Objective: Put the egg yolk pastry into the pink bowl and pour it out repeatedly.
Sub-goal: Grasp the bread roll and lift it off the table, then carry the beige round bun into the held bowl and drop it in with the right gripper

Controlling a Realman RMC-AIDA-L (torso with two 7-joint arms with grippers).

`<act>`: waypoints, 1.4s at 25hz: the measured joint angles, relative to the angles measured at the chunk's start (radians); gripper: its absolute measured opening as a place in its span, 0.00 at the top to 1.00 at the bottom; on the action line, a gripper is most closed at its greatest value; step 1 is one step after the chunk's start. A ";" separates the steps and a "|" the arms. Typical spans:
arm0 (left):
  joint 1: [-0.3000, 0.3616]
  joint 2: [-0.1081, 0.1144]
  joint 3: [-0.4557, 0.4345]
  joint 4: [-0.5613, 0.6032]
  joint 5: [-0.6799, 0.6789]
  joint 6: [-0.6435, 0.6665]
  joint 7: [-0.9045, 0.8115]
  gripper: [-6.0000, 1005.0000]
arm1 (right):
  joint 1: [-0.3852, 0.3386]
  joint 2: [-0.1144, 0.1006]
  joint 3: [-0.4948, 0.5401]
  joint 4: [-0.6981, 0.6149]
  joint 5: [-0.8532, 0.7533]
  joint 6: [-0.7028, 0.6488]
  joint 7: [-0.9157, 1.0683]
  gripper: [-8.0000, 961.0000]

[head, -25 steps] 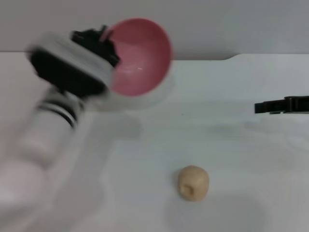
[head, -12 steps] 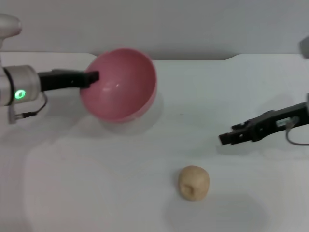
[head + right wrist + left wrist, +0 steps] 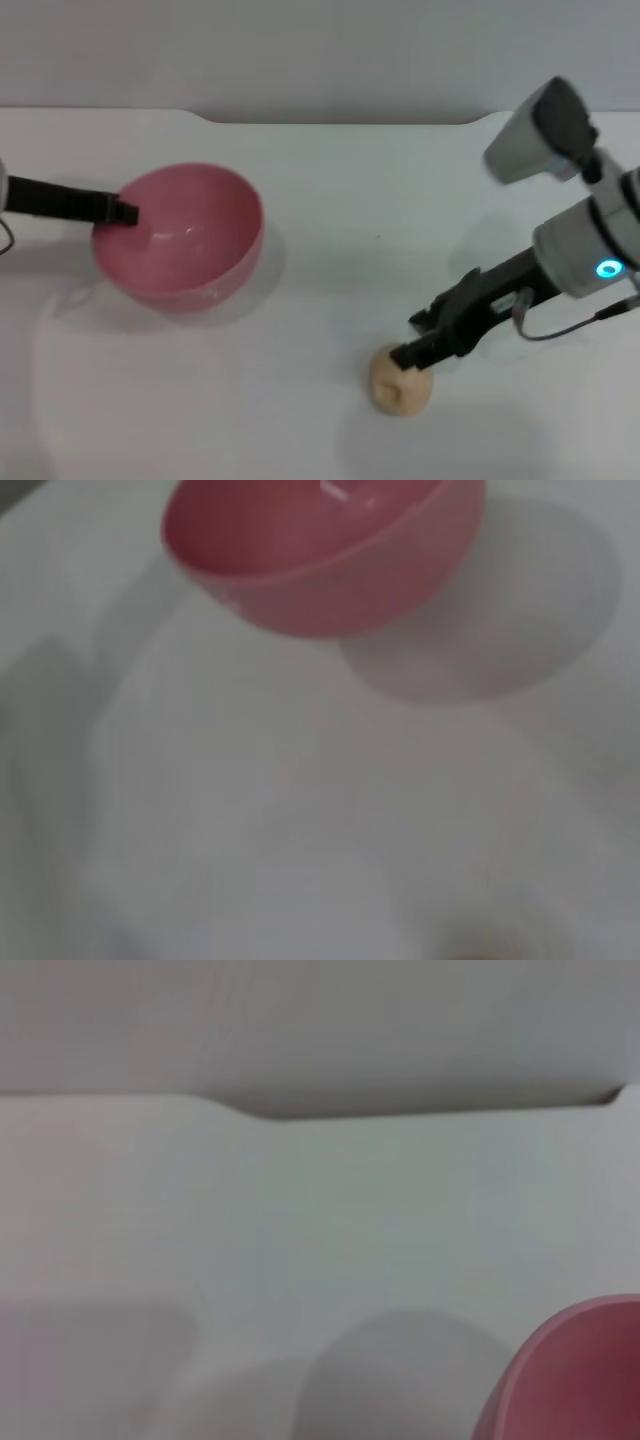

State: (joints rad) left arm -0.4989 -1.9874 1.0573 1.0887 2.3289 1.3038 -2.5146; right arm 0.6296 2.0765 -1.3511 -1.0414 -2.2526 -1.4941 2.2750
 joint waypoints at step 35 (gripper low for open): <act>-0.049 -0.063 0.047 0.086 0.124 0.036 -0.001 0.97 | 0.021 -0.007 0.129 -0.114 0.060 -0.024 -0.029 0.69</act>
State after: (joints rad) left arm -0.5480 -2.0505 1.1039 1.1746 2.4524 1.3400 -2.5158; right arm 0.6503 2.0691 -1.2217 -1.1549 -2.1924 -1.5182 2.2460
